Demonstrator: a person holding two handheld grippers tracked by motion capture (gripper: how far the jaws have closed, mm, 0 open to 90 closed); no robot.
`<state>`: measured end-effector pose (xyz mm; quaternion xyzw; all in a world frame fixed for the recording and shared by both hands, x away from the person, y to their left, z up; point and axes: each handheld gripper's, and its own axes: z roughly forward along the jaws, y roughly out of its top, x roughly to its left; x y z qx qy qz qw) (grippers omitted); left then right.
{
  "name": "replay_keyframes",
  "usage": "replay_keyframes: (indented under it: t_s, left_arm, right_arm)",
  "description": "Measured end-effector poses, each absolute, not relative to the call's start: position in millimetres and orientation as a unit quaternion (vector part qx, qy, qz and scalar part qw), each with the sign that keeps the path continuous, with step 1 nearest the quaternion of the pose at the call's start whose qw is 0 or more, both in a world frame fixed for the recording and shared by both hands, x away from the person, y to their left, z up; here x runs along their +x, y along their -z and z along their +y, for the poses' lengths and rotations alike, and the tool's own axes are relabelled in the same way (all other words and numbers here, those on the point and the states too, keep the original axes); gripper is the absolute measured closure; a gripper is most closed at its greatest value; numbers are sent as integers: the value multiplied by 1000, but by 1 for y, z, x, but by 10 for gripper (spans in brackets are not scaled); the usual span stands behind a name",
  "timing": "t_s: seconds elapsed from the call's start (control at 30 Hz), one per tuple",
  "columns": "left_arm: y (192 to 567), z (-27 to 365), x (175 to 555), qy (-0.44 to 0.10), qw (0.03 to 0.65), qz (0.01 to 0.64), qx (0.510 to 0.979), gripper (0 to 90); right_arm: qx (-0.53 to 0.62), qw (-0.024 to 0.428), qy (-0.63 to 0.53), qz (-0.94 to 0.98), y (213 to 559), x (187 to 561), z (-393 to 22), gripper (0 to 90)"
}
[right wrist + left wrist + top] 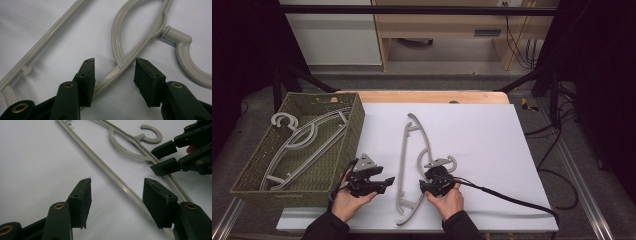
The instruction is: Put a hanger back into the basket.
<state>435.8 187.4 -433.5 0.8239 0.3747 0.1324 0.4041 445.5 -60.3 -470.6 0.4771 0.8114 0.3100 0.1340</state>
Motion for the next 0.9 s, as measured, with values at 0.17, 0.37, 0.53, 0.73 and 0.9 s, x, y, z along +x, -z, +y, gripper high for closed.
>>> replay_keyframes:
  t_s: [0.17, 0.37, 0.53, 0.73, 0.9]
  left_arm:
    - [433, 188, 436, -132, 406, 376, 823, 370]
    - [433, 188, 436, -132, 403, 376, 824, 352]
    - [434, 188, 436, -130, 402, 374, 825, 351]
    - [433, 188, 436, -128, 402, 373, 826, 348]
    - [434, 187, 436, -125, 402, 369, 829, 346]
  right_arm:
    - [475, 141, -307, 813, 470, 444, -61, 567]
    - [472, 136, -287, 823, 466, 445, -69, 635]
    - [474, 128, -281, 824, 464, 447, -85, 718]
    - [473, 110, -281, 828, 462, 451, -108, 784]
    - [457, 102, -273, 840, 458, 456, -128, 816]
